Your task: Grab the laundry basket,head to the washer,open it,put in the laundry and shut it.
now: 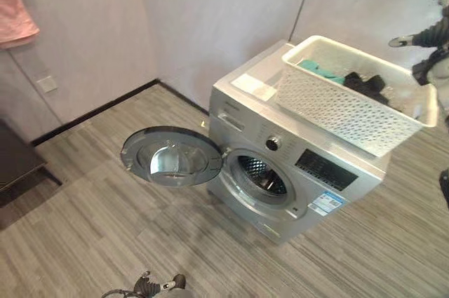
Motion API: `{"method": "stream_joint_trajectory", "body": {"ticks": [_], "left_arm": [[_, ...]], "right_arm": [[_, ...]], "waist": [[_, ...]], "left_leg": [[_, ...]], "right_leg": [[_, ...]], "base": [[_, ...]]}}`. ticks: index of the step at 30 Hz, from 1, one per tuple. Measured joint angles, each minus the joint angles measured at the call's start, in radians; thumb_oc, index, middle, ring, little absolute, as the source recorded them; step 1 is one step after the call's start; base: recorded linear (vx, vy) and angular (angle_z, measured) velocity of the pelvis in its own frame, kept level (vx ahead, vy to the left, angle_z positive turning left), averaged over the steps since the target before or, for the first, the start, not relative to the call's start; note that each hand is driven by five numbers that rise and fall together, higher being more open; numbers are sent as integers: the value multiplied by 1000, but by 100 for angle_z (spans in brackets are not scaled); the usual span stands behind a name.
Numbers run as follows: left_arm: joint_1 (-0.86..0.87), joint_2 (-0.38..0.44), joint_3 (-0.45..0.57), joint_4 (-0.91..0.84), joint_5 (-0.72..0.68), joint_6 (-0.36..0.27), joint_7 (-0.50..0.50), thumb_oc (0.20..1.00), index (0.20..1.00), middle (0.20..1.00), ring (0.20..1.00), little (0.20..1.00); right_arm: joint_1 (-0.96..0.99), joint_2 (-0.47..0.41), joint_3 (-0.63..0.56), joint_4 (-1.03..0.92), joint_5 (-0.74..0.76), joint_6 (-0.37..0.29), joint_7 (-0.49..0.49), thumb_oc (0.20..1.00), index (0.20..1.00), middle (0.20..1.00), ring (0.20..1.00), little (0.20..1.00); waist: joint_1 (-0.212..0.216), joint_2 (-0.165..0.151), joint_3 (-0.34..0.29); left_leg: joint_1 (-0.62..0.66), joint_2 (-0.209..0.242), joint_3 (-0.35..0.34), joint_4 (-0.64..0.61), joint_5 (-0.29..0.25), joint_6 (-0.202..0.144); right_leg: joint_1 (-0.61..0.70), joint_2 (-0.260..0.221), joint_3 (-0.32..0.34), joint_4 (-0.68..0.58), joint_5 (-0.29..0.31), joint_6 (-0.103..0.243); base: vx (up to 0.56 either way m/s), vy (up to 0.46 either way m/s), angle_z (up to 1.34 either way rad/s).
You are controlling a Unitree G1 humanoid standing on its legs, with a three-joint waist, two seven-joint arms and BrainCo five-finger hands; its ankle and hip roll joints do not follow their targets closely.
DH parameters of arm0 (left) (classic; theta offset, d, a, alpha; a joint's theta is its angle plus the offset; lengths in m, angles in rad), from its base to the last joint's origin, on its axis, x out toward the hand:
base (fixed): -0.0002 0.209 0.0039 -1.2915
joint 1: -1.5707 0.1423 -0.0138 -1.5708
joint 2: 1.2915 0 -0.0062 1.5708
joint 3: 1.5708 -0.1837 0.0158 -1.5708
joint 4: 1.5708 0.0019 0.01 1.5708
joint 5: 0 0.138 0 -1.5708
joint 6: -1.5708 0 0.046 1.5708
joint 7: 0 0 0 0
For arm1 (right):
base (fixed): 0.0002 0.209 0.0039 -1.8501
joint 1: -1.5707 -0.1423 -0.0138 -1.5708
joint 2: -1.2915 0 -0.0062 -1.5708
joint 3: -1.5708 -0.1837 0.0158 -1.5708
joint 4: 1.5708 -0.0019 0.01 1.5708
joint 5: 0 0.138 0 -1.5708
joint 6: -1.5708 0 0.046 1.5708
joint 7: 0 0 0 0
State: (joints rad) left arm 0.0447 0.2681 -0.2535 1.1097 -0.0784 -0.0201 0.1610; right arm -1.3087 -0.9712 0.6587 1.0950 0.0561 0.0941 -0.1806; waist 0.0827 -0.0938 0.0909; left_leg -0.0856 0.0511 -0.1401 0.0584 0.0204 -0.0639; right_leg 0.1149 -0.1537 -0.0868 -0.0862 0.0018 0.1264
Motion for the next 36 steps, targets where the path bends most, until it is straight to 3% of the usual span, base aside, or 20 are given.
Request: {"method": "stream_joint_trajectory", "body": {"ticks": [1,2,3,4,5,7,8,9,10,11,14,15,17,19,21,30,36], "left_arm": [[-5,3,-2,-6,-1,-3,-10,1000,1000,1000,1000,1000],[-2,-6,-18,-14,1,-11,-16,1000,1000,1000,1000,1000],[1,-5,-42,-15,6,-22,-25,1000,1000,1000,1000,1000],[-11,1,-54,-12,10,-25,-29,1000,1000,1000,1000,1000],[-30,24,-48,8,10,-26,-32,1000,1000,1000,1000,1000],[-60,30,-25,49,10,-26,-40,1000,1000,1000,1000,1000],[-64,34,-29,63,11,-27,-41,1000,1000,1000,1000,1000],[-85,32,-34,83,11,-27,-41,1000,1000,1000,1000,1000],[-85,33,-33,88,10,-27,-41,1000,1000,1000,1000,1000],[-88,40,-33,95,10,-29,-41,1000,1000,1000,1000,1000],[-96,47,-31,80,9,-30,-41,1000,1000,1000,1000,1000],[-83,24,-23,71,-3,-27,-47,1000,1000,1000,1000,1000],[-56,24,-36,42,-1,-27,-52,1000,1000,1000,1000,1000],[-29,1,-35,25,0,-30,-59,1000,1000,1000,1000,1000],[-29,0,-36,30,3,-30,-64,1000,1000,1000,1000,1000],[-42,7,-32,90,13,-25,-67,1000,1000,1000,1000,1000],[-25,4,-18,127,34,-21,-64,1000,1000,1000,1000,1000]], "right_arm": [[1,-11,8,14,-15,0,19,1000,1000,1000,1000,1000],[-4,-29,45,10,-28,8,41,1000,1000,1000,1000,1000],[-4,-45,71,11,-34,10,58,1000,1000,1000,1000,1000],[-2,-46,84,35,-36,10,67,1000,1000,1000,1000,1000],[-3,-19,96,76,-41,10,83,1000,1000,1000,1000,1000],[2,-14,113,110,-55,6,117,1000,1000,1000,1000,1000],[7,-21,112,114,-68,9,128,1000,1000,1000,1000,1000],[19,-34,110,106,-74,9,138,1000,1000,1000,1000,1000],[31,-38,106,99,-77,9,148,1000,1000,1000,1000,1000],[68,-49,105,75,-79,3,160,1000,1000,1000,1000,1000],[129,-86,67,45,-79,-11,169,1000,1000,1000,1000,1000],[159,-94,59,24,-79,-23,179,1000,1000,1000,1000,1000],[159,-91,59,22,-79,-32,188,1000,1000,1000,1000,1000],[161,-91,59,20,-79,-46,188,1000,1000,1000,1000,1000],[163,-85,59,23,-80,-50,193,1000,1000,1000,1000,1000],[163,-90,57,21,-95,-49,210,1000,1000,1000,1000,1000],[142,-115,29,-50,42,-59,211,1000,1000,1000,1000,1000]], "waist": [[-6,-10,19],[-6,27,45],[-16,84,44],[-21,81,61],[-14,62,97],[-18,64,122],[-18,59,128],[-27,53,128],[-41,36,120],[-40,3,107],[-57,-33,90],[-69,-38,90],[-67,-13,83],[-70,32,74],[-72,38,75],[-75,21,67],[-90,17,25]], "left_leg": [[-37,-55,30,128,-55,81],[-38,-83,25,183,-70,109],[-24,-65,4,152,-91,83],[1,-89,-7,115,-91,80],[15,-107,9,94,-80,94],[-6,-103,-7,103,-78,96],[-3,-110,-35,89,-59,67],[2,-117,-63,83,-60,67],[10,-126,-96,71,-60,66],[10,-124,-131,58,-62,62],[-11,-70,-107,38,-71,68],[-20,18,27,86,-74,72],[44,79,47,82,-66,38],[114,126,65,-3,-79,-25],[138,125,74,-48,-72,-41],[154,112,77,-104,-66,-55],[184,132,127,-133,-64,-58]], "right_leg": [[9,-33,-2,33,-1,5],[-49,-35,16,170,-25,2],[-117,-21,46,314,-44,7],[-180,-44,106,401,-96,31],[-257,-57,152,402,-125,47],[-293,-32,175,282,-105,70],[-299,-17,187,195,-74,58],[-284,-17,199,162,-52,43],[-262,-17,183,141,-28,41],[-231,-3,149,139,-1,14],[-200,11,60,88,79,-15],[-167,19,-17,63,76,-51],[-151,42,-28,68,71,-59],[-151,72,-31,73,70,-57],[-155,69,-25,73,71,-54],[-167,48,-14,64,78,-25],[-174,73,22,50,89,-32]], "base": [[-3,116,29],[41,48,37],[84,-21,31],[137,-94,5],[181,-146,-14],[211,-160,15],[231,-204,70],[253,-270,100],[221,-263,128],[192,-218,141],[139,-132,119],[100,-86,87],[98,-70,42],[67,-32,-4],[38,-11,-12],[33,-13,-2],[35,-20,-20]]}}
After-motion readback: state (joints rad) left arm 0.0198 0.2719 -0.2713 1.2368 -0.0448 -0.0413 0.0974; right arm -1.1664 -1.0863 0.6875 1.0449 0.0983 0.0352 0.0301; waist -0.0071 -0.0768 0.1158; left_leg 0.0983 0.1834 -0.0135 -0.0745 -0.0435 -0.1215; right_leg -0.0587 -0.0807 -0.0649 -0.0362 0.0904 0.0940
